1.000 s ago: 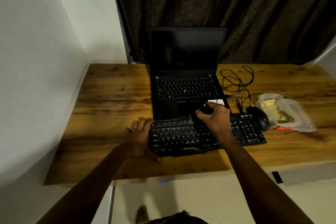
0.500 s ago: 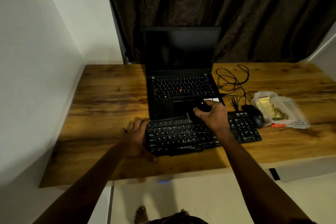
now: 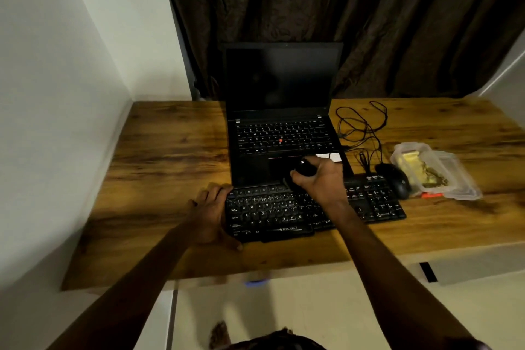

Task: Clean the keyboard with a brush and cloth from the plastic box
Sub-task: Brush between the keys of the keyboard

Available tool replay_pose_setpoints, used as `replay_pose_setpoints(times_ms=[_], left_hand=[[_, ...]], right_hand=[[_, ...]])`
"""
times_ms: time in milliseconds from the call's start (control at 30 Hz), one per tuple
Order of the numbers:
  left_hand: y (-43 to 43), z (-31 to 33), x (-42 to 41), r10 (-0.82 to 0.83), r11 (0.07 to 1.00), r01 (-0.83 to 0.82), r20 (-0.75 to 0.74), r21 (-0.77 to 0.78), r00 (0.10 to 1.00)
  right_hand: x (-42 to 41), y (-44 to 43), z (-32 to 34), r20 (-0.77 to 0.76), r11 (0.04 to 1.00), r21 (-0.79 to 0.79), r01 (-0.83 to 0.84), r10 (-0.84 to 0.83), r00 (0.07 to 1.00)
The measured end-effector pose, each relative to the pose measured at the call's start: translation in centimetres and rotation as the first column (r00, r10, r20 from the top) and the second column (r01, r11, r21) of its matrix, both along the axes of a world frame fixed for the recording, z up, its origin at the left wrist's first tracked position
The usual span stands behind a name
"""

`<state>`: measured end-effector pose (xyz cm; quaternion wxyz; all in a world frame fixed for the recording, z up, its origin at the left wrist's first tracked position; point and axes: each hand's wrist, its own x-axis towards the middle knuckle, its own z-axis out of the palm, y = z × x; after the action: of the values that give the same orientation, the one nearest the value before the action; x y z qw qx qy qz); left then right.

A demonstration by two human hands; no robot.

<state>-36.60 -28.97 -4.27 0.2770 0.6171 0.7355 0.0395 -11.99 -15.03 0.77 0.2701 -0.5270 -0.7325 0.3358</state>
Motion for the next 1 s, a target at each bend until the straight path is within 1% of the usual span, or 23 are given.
replay_pose_setpoints(times_ms=[133, 233, 300, 433, 533, 600, 733, 800, 900, 1000], left_hand=[[0.0, 0.0, 0.0, -0.005, 1.000, 0.005, 0.013, 0.014, 1.000], [-0.1, 0.0, 0.1, -0.003, 1.000, 0.003, 0.028, 0.024, 1.000], [-0.1, 0.0, 0.1, -0.004, 1.000, 0.003, 0.024, 0.023, 1.000], [0.1, 0.0, 0.1, -0.006, 1.000, 0.006, -0.008, -0.002, 1.000], [0.2, -0.2, 0.0, -0.005, 1.000, 0.005, 0.000, -0.007, 1.000], [0.2, -0.2, 0.0, 0.003, 1.000, -0.003, 0.003, -0.007, 1.000], [0.1, -0.3, -0.1, -0.002, 1.000, 0.000, 0.039, 0.027, 0.999], [0.0, -0.3, -0.2, -0.007, 0.999, 0.005, 0.046, 0.035, 0.999], [0.0, -0.3, -0.1, -0.002, 1.000, 0.001, 0.042, 0.023, 0.999], [0.1, -0.6, -0.2, 0.000, 1.000, -0.001, 0.037, 0.024, 0.999]], right_hand=[[2.4, 0.9, 0.4, -0.046, 0.992, -0.069, 0.109, -0.112, 0.993], [4.7, 1.5, 0.9, -0.064, 0.983, -0.046, 0.179, -0.182, 0.981], [5.2, 1.7, 1.1, -0.074, 0.983, -0.021, 0.181, -0.182, 0.981], [3.7, 1.6, 1.0, 0.003, 0.990, 0.036, 0.140, -0.140, 0.990], [2.0, 1.1, 0.4, -0.005, 0.999, 0.003, 0.043, -0.043, 0.999], [1.6, 1.1, 0.0, -0.028, 1.000, -0.004, 0.025, -0.025, 0.999], [3.6, 2.1, 0.0, -0.022, 0.995, -0.062, 0.083, -0.085, 0.996], [5.0, 2.8, 0.1, -0.023, 0.989, -0.058, 0.133, -0.134, 0.991], [6.2, 3.4, 0.6, 0.022, 0.984, 0.014, 0.177, -0.177, 0.984], [6.0, 3.6, 0.7, 0.073, 0.985, 0.050, 0.165, -0.168, 0.983]])
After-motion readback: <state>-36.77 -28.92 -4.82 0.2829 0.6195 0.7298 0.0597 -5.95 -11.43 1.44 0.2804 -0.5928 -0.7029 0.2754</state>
